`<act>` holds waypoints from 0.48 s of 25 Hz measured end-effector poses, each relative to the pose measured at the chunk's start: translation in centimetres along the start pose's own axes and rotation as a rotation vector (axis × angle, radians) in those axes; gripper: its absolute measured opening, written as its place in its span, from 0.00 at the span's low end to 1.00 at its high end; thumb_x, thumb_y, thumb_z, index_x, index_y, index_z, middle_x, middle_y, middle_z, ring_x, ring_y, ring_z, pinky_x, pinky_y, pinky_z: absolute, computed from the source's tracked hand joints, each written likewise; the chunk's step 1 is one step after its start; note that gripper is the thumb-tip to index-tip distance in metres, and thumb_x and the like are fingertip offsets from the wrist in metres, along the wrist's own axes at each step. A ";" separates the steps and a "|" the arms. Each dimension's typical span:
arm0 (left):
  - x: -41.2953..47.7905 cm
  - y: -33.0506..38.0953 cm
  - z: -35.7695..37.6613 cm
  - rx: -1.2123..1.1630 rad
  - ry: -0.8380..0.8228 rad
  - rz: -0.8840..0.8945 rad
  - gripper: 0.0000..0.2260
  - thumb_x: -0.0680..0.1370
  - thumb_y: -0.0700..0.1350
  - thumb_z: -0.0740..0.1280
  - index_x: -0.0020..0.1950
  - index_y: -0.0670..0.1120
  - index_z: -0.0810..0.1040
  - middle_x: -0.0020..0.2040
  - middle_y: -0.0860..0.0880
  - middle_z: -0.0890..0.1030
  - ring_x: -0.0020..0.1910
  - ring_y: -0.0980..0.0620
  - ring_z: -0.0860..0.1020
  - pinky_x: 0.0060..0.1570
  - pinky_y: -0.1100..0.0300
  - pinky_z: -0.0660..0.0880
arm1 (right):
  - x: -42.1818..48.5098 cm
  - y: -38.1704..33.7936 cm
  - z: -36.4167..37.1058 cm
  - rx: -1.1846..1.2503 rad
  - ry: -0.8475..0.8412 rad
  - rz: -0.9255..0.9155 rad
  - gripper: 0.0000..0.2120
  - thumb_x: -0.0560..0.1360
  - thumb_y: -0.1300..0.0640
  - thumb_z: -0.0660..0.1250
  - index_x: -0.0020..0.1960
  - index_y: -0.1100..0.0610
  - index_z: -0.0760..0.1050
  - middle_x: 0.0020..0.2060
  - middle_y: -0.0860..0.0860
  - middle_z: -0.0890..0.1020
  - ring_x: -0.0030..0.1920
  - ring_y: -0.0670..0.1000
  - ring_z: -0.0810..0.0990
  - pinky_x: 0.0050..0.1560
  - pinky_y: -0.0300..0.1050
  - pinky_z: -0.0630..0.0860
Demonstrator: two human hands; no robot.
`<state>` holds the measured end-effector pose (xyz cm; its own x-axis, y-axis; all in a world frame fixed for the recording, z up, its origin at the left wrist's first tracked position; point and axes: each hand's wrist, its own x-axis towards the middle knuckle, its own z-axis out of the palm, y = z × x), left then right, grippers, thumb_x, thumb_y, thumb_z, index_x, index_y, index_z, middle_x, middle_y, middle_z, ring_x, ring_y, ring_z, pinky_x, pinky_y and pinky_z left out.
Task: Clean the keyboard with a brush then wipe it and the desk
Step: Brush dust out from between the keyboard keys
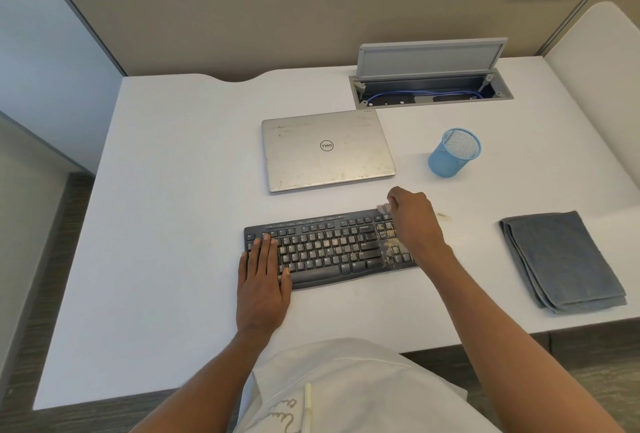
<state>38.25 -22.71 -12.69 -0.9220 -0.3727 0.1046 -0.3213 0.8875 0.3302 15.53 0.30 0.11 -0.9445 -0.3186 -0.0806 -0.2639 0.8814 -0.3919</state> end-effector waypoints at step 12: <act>0.0 -0.1 0.1 -0.005 0.002 -0.006 0.28 0.86 0.51 0.54 0.84 0.41 0.64 0.85 0.44 0.62 0.85 0.45 0.58 0.83 0.43 0.56 | 0.5 0.9 -0.8 0.001 0.045 0.074 0.07 0.77 0.69 0.61 0.45 0.64 0.77 0.35 0.63 0.80 0.37 0.65 0.80 0.35 0.56 0.77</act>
<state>38.28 -22.72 -12.79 -0.9194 -0.3790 0.1048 -0.3260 0.8837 0.3358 14.63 1.18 0.47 -0.9691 -0.2371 -0.0684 -0.1932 0.9015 -0.3873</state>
